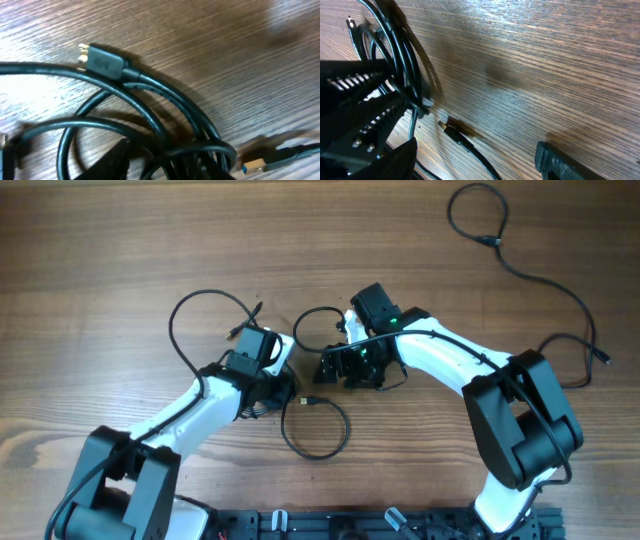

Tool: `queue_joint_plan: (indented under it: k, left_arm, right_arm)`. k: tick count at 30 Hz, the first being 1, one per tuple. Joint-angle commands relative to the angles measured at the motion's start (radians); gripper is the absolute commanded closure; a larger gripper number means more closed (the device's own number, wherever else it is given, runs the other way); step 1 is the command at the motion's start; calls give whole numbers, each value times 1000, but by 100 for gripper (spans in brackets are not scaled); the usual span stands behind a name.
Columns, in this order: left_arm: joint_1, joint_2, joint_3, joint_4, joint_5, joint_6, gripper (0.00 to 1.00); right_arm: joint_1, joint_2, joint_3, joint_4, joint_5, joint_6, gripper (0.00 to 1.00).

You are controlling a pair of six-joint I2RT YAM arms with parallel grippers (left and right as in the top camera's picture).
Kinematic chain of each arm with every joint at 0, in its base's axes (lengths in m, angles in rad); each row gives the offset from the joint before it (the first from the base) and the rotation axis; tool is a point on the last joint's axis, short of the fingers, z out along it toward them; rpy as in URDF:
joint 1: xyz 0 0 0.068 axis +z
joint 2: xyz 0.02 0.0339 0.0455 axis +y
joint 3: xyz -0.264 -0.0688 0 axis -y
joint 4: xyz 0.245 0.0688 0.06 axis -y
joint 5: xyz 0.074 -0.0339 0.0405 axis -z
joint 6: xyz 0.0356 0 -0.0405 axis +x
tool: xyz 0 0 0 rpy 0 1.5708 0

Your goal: Untangle cables

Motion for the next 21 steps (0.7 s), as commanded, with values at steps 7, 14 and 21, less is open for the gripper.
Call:
queue_joint_plan:
  k: [7,14,21]
  left_arm:
    - [1,16,-5,40,-7,24,79]
    - [1,-54,-5,42,-7,24,54]
    - [1,-51,-6,68,-7,24,51]
  right_arm:
    - [-4,-24,10,2,-23,-48,22]
    - [-4,-24,10,-1,-23,-51,21]
    - [-4,-24,10,-1,-23,-51,21]
